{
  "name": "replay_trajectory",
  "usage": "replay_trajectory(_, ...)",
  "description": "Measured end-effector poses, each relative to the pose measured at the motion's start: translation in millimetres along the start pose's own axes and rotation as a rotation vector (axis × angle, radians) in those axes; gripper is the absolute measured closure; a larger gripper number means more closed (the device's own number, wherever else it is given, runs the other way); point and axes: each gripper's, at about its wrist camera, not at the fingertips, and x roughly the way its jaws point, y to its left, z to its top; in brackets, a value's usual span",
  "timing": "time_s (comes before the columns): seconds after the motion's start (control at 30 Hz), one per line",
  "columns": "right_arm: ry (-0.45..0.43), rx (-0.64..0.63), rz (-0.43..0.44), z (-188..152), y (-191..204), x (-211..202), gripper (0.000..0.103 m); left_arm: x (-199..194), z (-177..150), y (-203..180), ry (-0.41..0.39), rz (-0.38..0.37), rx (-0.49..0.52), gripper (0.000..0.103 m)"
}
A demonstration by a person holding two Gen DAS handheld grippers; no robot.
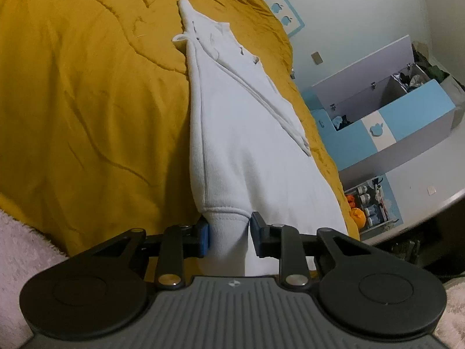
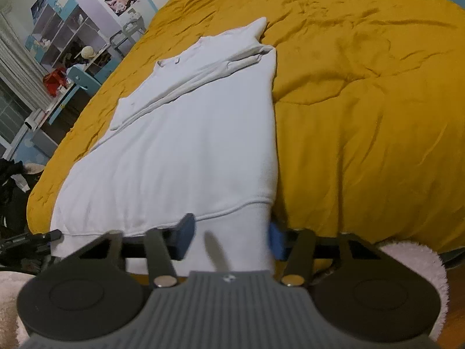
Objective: Fold small clothes
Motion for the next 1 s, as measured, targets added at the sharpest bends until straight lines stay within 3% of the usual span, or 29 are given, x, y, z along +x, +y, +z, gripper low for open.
replay_trajectory(0.07,0.011,0.001,0.008,1.4,-1.6,-0.4,0.072,-0.8,-1.2,-1.1,-0.001,0.007,-0.004,0.073)
replay_trajectory(0.13,0.014,0.010,0.018,3.3,-3.1,-2.1,0.083,-4.4,-2.6,-2.0,-0.008,0.004,-0.025,0.087)
replay_trajectory(0.2,0.006,0.034,0.027,5.7,-5.3,-3.7,0.094,-3.9,-0.3,-5.1,-0.027,-0.045,-0.102,0.090)
replay_trajectory(0.27,-0.007,0.065,0.056,8.4,-7.1,-4.8,0.099,-2.4,5.2,-11.4,-0.040,-0.071,-0.122,0.091)
replay_trajectory(0.43,-0.062,0.085,0.148,21.2,-0.2,-12.3,0.100,-0.3,18.9,-17.3,-0.060,-0.124,-0.178,0.091)
replay_trajectory(0.6,-0.145,0.191,0.273,40.5,-2.6,-23.8,0.100,-1.2,31.3,-22.3,-0.105,-0.159,-0.228,0.092)
replay_trajectory(0.73,-0.207,0.287,0.357,59.9,-8.3,-19.0,0.100,5.1,61.5,-26.1,-0.174,-0.221,-0.253,0.092)
replay_trajectory(0.8,-0.228,0.322,0.396,76.9,-11.1,-8.9,0.100,12.6,87.2,-30.5,-0.205,-0.241,-0.212,0.092)
replay_trajectory(1.0,-0.312,0.380,0.389,149.2,-19.4,25.6,0.100,39.7,158.9,-42.8,-0.222,-0.230,-0.093,0.092)
